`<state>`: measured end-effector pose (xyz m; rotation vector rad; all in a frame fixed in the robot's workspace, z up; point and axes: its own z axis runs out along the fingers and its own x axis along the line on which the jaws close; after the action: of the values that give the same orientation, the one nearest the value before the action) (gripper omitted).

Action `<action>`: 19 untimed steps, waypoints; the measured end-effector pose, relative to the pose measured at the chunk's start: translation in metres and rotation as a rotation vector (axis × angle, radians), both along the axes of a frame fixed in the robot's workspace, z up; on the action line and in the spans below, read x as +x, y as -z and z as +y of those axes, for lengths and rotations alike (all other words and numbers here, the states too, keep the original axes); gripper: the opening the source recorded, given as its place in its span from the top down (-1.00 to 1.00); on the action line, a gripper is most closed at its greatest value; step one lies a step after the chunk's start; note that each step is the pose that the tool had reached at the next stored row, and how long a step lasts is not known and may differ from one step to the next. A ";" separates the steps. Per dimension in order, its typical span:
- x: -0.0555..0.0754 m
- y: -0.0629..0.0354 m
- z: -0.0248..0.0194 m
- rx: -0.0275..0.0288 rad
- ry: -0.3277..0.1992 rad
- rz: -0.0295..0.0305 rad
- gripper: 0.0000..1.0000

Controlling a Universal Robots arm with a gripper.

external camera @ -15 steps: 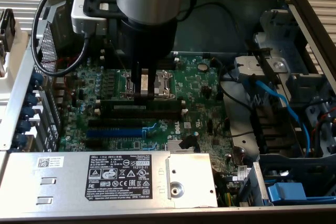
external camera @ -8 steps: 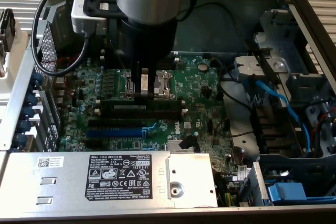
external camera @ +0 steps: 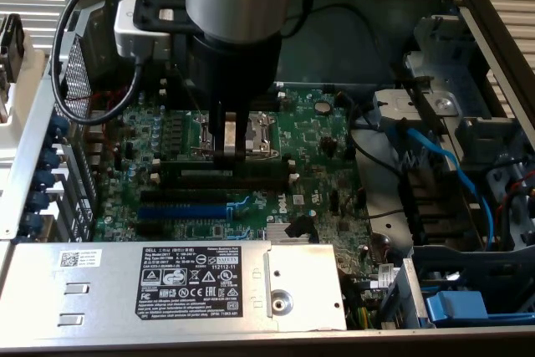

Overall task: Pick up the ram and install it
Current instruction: 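Insert the ram into the slot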

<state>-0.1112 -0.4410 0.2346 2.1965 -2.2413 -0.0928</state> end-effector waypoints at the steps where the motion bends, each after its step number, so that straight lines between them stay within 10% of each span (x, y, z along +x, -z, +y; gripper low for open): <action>1: 0.000 0.0001 0.0000 -0.0001 0.000 0.0001 0.76; 19: 0.000 0.0030 0.0000 -0.0001 0.000 0.0000 0.76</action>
<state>-0.1112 -0.4410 0.2316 2.1964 -2.2413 -0.0927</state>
